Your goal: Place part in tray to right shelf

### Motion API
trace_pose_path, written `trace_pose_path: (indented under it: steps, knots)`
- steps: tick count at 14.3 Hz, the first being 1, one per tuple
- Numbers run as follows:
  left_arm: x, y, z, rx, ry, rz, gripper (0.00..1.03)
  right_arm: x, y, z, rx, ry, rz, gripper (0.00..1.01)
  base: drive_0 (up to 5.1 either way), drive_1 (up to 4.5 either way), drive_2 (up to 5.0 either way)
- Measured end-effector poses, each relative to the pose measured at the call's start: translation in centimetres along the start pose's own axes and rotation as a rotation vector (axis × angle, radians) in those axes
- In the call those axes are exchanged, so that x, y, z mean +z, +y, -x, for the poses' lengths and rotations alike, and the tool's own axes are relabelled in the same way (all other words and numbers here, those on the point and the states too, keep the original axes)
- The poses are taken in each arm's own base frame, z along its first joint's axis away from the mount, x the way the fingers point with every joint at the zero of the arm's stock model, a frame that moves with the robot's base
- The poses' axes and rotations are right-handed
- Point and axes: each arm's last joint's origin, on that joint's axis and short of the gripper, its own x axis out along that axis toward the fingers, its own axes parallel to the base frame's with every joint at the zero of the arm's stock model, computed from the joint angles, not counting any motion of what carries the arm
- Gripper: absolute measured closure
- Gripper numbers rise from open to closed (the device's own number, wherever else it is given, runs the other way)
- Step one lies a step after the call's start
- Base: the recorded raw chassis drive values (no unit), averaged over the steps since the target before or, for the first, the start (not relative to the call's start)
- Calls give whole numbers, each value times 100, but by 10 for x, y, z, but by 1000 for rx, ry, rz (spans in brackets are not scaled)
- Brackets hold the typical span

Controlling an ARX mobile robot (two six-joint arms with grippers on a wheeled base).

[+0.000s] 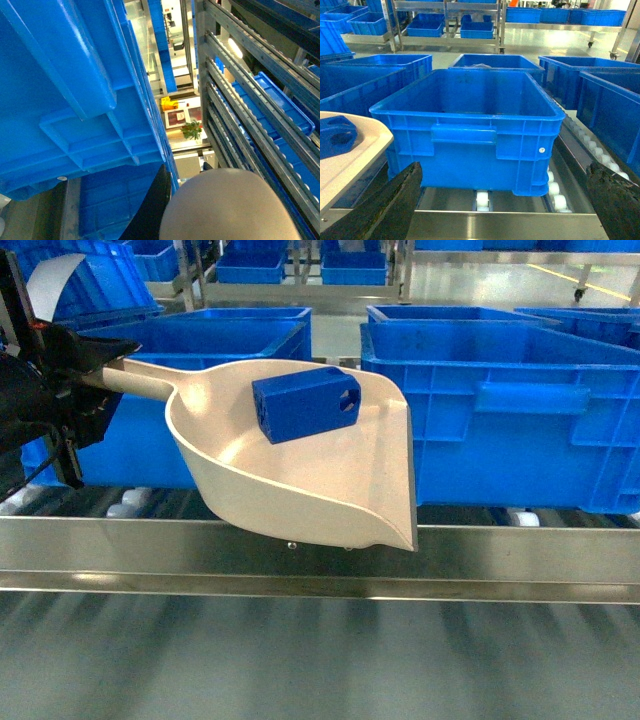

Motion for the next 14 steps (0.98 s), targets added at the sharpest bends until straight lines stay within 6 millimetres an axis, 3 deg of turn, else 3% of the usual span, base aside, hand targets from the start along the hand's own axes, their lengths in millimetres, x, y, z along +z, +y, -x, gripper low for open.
trace_pose_path:
  steps: [8,11,14]
  knots:
    - [0,-1,0,10,-6,-1,89,0,0,0,0,0,0,3,0,0,0]
    - [2,-26,6,-66,-40,-77,89,0,0,0,0,0,0,3,0,0,0]
    - [-2,-17,16,-24,-4,-48,89,0,0,0,0,0,0,3,0,0,0]
